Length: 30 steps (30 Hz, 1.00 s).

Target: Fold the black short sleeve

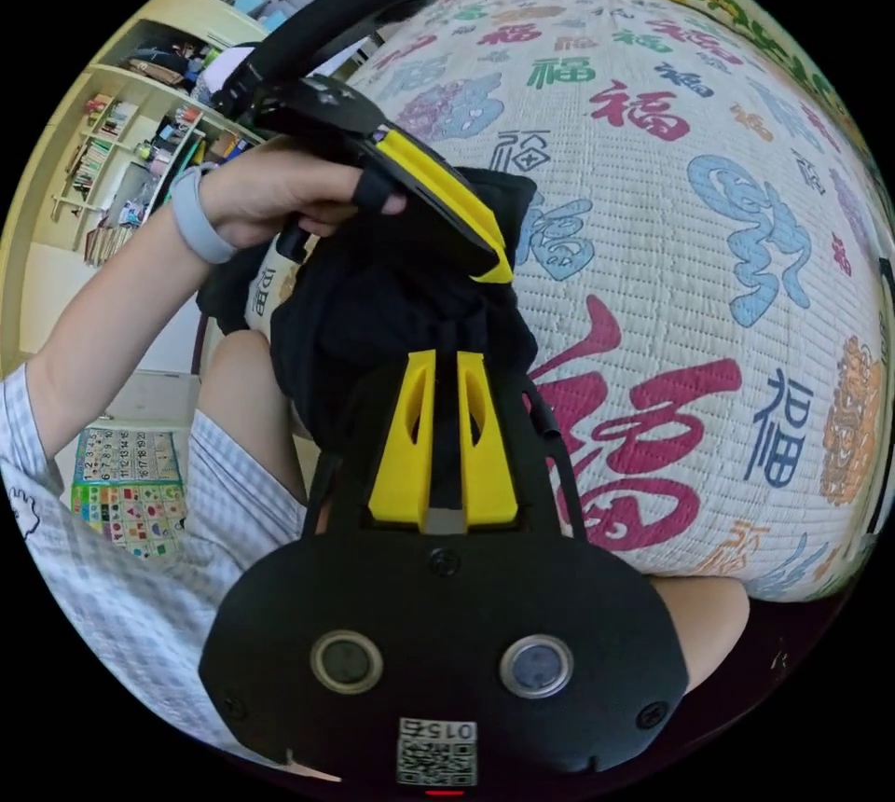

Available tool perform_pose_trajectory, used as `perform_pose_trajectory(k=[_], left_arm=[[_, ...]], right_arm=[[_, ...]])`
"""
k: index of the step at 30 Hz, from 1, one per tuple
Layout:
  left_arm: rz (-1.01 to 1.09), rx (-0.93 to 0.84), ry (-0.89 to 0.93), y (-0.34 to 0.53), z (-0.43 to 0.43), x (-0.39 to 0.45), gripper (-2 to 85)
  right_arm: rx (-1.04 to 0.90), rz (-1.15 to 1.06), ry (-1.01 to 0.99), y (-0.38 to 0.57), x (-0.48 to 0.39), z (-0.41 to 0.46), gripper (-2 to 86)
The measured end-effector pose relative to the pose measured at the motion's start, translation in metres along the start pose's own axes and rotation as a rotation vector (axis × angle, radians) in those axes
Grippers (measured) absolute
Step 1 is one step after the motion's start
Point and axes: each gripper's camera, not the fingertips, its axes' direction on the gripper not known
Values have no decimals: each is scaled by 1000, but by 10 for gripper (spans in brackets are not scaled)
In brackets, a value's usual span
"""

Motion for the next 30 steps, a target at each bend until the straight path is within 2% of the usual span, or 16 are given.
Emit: perform_pose_trajectory(k=[2, 6, 13, 22, 30], left_arm=[[10, -3, -46, 2, -2, 2, 58], [-14, 47, 13, 16, -12, -5, 16], [-158, 428, 264, 115, -82, -11, -8], [-290, 790, 205, 254, -146, 20, -9], [-295, 1102, 2, 360, -203, 101, -9]], right_arm=[[54, -19, -27, 15, -4, -9, 18], [110, 25, -110, 48, 0, -28, -4], [238, 26, -86, 96, -17, -87, -8], [421, -20, 64, 164, -68, -176, -7], [766, -34, 214, 235, -116, -287, -6]])
